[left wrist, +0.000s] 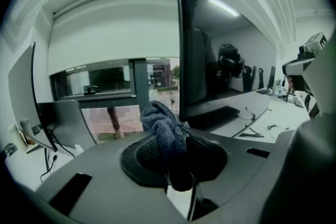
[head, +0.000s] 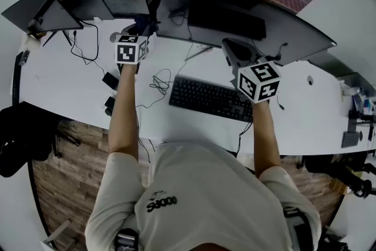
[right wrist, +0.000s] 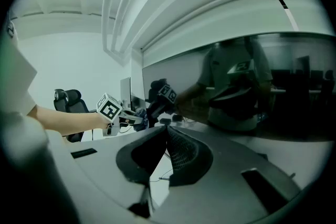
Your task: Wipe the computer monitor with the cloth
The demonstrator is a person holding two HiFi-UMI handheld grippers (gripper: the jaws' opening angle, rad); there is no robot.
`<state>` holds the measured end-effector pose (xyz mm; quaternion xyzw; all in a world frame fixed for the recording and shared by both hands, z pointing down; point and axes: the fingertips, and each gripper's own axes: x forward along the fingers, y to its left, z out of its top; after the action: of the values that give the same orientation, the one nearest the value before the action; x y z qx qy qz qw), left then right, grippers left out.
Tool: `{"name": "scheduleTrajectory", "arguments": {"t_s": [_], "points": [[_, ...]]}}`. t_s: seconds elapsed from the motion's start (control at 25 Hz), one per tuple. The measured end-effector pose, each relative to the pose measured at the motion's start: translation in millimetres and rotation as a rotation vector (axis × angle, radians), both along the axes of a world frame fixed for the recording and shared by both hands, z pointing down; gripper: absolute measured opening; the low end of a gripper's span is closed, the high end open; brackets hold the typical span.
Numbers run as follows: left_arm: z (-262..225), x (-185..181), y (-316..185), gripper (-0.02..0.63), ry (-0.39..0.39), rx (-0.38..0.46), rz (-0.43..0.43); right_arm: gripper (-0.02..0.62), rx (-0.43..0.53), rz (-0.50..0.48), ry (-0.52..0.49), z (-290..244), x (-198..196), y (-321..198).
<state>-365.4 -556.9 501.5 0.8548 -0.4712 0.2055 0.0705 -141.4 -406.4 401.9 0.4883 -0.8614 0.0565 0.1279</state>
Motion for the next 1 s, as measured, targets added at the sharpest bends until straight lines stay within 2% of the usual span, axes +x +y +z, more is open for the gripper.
{"name": "scheduleTrajectory", "arguments": {"t_s": [0.52,0.8,0.88,1.0], "points": [[74.5,2.3,-1.0,0.082,0.017,-0.132,0.023,0.006,-0.056,0.055,0.007,19.1,19.0,1.1],[111.8,1.7,0.4,0.081,0.083,-0.211,-0.013,0.006,-0.098,0.071,0.009,31.6,25.2,13.4],[121.8,1.6,2.4,0.081,0.126,-0.233,-0.026,0.006,-0.108,0.079,0.012,35.9,28.4,19.4],[131.0,6.8,6.0,0.08,0.277,-0.269,-0.053,0.006,-0.129,0.094,0.021,43.2,36.4,29.9]]}}
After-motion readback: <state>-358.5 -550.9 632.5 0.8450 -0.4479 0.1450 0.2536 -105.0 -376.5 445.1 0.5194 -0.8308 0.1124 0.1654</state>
